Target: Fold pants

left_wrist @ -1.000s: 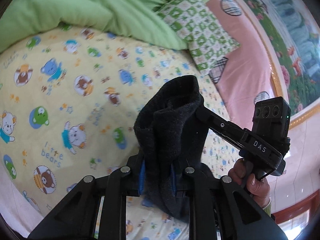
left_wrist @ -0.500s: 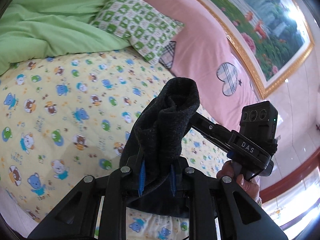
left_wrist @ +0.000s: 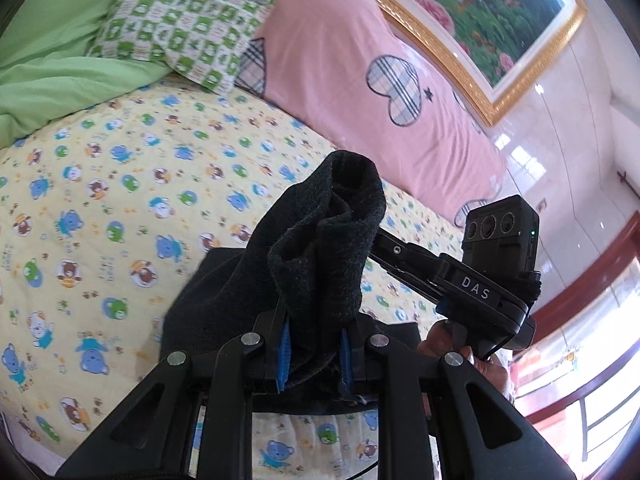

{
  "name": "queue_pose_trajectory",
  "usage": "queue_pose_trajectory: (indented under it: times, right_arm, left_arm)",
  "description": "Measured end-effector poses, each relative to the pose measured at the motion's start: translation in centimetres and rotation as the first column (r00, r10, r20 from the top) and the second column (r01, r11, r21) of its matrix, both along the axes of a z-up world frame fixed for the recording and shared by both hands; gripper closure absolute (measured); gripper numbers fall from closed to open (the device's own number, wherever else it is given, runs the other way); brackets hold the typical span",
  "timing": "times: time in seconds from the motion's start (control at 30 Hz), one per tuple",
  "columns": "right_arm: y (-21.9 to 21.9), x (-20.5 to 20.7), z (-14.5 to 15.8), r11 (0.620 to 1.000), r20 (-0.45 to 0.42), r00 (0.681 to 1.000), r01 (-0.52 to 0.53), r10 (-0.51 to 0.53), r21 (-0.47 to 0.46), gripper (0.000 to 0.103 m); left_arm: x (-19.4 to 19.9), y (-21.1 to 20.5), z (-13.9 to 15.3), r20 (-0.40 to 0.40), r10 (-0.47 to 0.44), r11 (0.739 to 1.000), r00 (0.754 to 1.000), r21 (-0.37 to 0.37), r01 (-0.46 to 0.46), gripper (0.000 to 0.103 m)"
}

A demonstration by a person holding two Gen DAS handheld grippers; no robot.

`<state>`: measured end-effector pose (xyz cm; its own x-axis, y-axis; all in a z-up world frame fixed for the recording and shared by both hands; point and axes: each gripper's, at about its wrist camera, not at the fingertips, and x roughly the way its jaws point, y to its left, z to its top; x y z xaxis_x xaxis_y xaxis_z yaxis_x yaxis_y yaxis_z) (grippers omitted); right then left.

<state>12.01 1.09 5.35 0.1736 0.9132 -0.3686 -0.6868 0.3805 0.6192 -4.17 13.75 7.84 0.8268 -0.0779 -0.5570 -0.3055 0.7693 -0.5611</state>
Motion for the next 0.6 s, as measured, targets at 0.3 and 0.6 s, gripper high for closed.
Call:
queue_pose_trajectory:
  times: [0.3,0.6]
  right_arm:
    - [-6.7,-0.1,-1.8,0.993,-0.040,0.993,0.109,-0.107,0.055,0.097]
    - [-10.9,-0.6,-3.8,0.982,-0.079,0.983,0.175,-0.169,0.078,0.097]
  left_arm:
    - [4.1,-5.3,-0.3,-0.050,-0.104,0.993,0.993,0.054,0.107,0.084]
    - [7.0,-9.8,-1.6,-0.108,-0.201,0.973,0.974,0.091,0.211,0.084]
